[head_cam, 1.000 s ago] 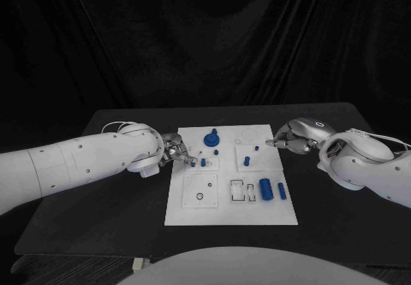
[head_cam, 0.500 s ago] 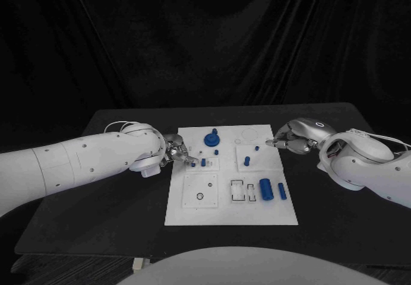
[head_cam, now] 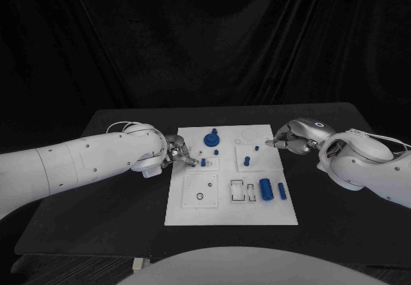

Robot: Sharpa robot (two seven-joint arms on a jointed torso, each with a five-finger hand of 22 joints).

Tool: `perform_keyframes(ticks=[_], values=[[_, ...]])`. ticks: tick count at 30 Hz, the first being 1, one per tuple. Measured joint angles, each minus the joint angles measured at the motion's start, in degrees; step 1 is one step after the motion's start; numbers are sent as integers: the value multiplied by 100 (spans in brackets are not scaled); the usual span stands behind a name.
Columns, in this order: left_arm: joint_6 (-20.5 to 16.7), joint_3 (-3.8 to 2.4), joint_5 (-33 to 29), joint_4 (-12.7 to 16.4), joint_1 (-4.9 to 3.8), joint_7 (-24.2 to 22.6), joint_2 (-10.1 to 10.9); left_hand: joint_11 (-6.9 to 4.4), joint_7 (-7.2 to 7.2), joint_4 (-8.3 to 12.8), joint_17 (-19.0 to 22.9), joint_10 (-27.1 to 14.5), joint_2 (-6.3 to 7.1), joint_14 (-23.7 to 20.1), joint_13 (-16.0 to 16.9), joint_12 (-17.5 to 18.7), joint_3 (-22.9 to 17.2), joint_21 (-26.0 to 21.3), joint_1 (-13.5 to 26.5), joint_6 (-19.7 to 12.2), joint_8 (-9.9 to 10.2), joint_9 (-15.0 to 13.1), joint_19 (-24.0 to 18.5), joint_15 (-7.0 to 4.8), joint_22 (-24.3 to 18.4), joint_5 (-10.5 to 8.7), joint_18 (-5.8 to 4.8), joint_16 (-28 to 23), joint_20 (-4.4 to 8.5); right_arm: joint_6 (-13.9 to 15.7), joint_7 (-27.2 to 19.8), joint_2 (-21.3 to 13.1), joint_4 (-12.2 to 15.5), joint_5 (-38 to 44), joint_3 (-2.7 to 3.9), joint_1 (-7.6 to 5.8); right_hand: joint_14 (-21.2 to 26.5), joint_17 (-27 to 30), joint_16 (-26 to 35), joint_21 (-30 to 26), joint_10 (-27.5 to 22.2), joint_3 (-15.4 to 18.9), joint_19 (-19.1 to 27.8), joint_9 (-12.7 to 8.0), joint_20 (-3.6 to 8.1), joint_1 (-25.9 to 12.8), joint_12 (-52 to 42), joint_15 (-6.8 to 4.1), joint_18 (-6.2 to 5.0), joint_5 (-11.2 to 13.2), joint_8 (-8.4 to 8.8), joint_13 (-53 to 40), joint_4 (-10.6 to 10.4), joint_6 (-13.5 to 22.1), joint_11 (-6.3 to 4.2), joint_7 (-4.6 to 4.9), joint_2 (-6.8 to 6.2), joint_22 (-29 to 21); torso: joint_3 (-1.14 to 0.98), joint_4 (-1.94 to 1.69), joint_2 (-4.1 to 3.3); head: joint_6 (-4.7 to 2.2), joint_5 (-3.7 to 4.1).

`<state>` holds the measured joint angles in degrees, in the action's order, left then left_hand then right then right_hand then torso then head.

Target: Assemble the parts on the task board

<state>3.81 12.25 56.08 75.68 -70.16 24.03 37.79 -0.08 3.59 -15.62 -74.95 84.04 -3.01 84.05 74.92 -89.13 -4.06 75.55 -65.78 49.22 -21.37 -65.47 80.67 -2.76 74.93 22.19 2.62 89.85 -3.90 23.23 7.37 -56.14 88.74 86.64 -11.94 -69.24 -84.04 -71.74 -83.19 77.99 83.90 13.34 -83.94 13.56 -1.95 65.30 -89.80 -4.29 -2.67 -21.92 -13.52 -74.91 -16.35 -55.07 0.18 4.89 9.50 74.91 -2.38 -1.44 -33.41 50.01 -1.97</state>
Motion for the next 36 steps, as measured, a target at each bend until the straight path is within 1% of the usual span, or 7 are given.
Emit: perform_keyframes(ticks=[4,8,19,25,30,33,36], values=[[18,-3,0,-22,0,-3,-17,0,-1,96,0,0,9,0,0,62,-96,-22,-152,-40,0,54,-20,0,0,422,-1,0,20,-2,0,1,-1,0,0,5,0,3,0,0,0,0,0,1,0,0,0,0,1,0,0,0,0,0,0,0,0,0,0,0,1,0,2],[33,-5,-2,-37,1,-11,-37,0,19,162,0,0,8,0,0,63,-236,-22,-273,-60,0,93,-40,0,0,505,0,0,0,-6,-1,3,-2,0,0,12,0,6,0,0,0,0,0,5,0,0,0,0,0,0,0,0,0,0,0,0,0,0,-1,-1,1,0,-2],[55,-11,-8,-64,4,-56,-74,0,40,244,1,0,58,0,0,66,-785,-22,-359,-123,-4,179,-40,0,-1,953,0,0,0,-18,-2,6,-7,0,0,27,0,5,0,0,0,0,0,4,0,24,0,0,0,0,0,0,0,0,0,0,24,-1,-1,-3,1,0,-9],[63,-15,-10,-69,5,-83,-93,0,43,483,1,0,183,0,0,89,-1297,-44,-482,-164,-15,235,-40,0,-1,959,0,0,0,-26,-3,6,-9,0,0,32,0,12,0,0,0,0,0,4,0,24,0,0,0,0,0,0,0,0,0,0,24,-1,-1,-2,1,0,-9],[62,-16,-8,-71,5,-90,-103,0,34,459,2,0,309,0,0,89,-1516,-44,-515,-118,-25,275,-40,0,-1,948,-1,0,0,-34,-3,8,-11,0,0,35,0,18,0,0,0,0,0,3,0,23,0,0,0,0,0,0,0,0,0,0,23,1,-1,-2,0,0,-13],[55,-14,-5,-71,10,-90,-104,0,28,424,2,0,388,0,0,89,-1552,-19,-480,-5,-103,264,-40,0,-2,947,-1,0,0,-39,-2,9,-14,0,0,36,0,17,0,-24,0,0,0,3,0,23,0,0,0,0,0,0,0,0,0,0,23,4,-1,-2,1,0,-13],[46,-13,-4,-66,11,-90,-100,0,29,514,2,0,466,0,0,89,-1697,21,-403,37,-147,234,-40,0,-2,937,-1,0,0,-42,-2,9,-15,0,0,37,0,17,0,-24,0,0,0,3,0,23,0,0,0,0,0,0,0,0,0,0,23,4,-1,-1,1,0,-13]])
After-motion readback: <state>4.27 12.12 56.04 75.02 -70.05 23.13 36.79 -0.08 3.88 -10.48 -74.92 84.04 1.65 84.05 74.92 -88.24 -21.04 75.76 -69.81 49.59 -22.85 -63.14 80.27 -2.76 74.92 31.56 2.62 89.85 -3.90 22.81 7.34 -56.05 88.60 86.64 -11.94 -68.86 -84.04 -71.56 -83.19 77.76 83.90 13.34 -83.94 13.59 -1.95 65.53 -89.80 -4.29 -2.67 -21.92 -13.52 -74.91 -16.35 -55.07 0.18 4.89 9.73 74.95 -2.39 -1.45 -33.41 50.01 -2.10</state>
